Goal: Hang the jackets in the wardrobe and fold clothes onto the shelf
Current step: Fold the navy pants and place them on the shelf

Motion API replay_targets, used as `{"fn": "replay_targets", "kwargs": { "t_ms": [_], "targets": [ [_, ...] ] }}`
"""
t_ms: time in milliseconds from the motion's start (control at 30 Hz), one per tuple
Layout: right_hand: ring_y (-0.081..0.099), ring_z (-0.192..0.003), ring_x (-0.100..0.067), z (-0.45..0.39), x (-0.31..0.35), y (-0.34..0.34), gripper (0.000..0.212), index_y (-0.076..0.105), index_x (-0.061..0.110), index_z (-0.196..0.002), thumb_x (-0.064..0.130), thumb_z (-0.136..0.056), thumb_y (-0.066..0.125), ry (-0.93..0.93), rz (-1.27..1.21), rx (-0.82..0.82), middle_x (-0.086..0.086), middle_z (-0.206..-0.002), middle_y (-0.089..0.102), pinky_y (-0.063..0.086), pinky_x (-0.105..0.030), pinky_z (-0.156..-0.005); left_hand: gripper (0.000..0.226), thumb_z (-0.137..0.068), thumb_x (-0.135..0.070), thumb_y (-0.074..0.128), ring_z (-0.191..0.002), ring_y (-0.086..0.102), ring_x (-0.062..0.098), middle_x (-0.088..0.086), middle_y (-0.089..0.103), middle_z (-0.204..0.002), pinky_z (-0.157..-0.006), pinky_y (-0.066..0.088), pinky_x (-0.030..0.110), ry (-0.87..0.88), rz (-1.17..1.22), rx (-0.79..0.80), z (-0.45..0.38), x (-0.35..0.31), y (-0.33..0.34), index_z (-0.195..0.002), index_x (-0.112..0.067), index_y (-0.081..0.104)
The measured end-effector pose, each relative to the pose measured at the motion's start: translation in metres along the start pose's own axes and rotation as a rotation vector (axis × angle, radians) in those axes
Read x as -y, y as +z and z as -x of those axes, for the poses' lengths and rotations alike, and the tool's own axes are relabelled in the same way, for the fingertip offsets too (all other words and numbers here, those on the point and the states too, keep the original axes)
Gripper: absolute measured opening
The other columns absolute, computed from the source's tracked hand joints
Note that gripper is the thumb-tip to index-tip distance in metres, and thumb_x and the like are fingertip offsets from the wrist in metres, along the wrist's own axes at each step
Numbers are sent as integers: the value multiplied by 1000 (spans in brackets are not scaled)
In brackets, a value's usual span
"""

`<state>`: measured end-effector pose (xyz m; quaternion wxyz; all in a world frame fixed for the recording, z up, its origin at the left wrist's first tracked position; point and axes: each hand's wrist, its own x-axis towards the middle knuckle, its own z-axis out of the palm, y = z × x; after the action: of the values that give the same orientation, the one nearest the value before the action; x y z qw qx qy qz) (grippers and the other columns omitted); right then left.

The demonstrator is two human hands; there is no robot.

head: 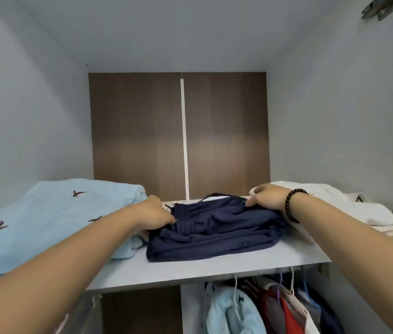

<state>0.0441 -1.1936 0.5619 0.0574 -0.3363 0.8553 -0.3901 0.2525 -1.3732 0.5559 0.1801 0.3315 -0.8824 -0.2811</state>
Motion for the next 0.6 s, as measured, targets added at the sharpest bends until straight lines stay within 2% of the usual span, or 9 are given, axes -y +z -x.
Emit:
{"fn": "replay_targets", "kwargs": {
  "t_ms": [33,100,133,200,267,333,400,467,600],
  "targets": [
    [61,-97,-25,-3,-3,3,21,66,7,-93,22,-78,69,-5,85,44,-8,-100,67,48,-36,-95,35,-88,-27,62,-86,66,21,6,65,-97,-65,53,25,-10,-142,-13,-4,3,3,-112,-7,47],
    [63,-97,-23,-9,-7,3,20,69,7,-91,22,-79,69,-19,152,53,-7,-98,69,49,-38,-95,50,-87,-30,55,-114,56,26,9,59,-124,-90,48,30,43,-369,-98,-9,2,4,-131,-11,42],
    [63,-92,-24,-10,-7,1,17,68,7,-91,20,-81,67,-8,119,63,-8,-95,69,51,-40,-89,51,-87,-29,53,-120,51,28,10,55,-131,-95,45,32,97,-422,-145,-8,-3,4,-134,-12,41],
    [55,-61,-23,-14,-5,-7,13,57,9,-73,13,-84,61,46,-26,148,-10,-73,57,49,-35,-60,48,-89,-25,49,-121,50,29,10,50,-134,-95,43,34,247,-459,-230,-2,-19,9,-134,-14,45],
    [46,-45,-18,-18,0,-12,20,53,12,-69,11,-88,55,121,-20,177,-4,-61,50,43,-27,-50,43,-90,-27,50,-117,51,25,5,53,-132,-93,44,32,461,-393,-210,7,-42,22,-131,-18,50],
    [57,-54,-20,-27,3,-14,15,65,6,-88,10,-92,52,124,100,113,-5,-68,61,54,-32,-58,36,-90,-36,54,-109,54,19,-3,59,-124,-90,43,30,675,-293,-66,17,-63,42,-124,-25,59],
    [66,-75,-28,-38,5,-11,22,65,-2,-107,7,-94,51,88,184,34,-13,-90,69,58,-38,-75,29,-87,-46,58,-98,57,16,-6,63,-106,-86,47,35,802,-268,69,25,-74,64,-105,-23,64],
    [68,-84,-30,-49,2,-10,25,64,-3,-112,4,-90,57,41,235,-48,-18,-104,69,57,-37,-78,26,-85,-45,61,-89,54,15,-7,58,-94,-81,48,37,834,-293,145,25,-74,83,-94,-21,59],
    [66,-93,-28,-61,-1,2,26,66,2,-110,7,-85,59,3,353,-71,-16,-109,68,56,-35,-82,7,-94,-28,50,-94,50,14,-7,52,-99,-84,44,31,880,-344,158,11,-46,86,-100,-25,49]
  ]
}}
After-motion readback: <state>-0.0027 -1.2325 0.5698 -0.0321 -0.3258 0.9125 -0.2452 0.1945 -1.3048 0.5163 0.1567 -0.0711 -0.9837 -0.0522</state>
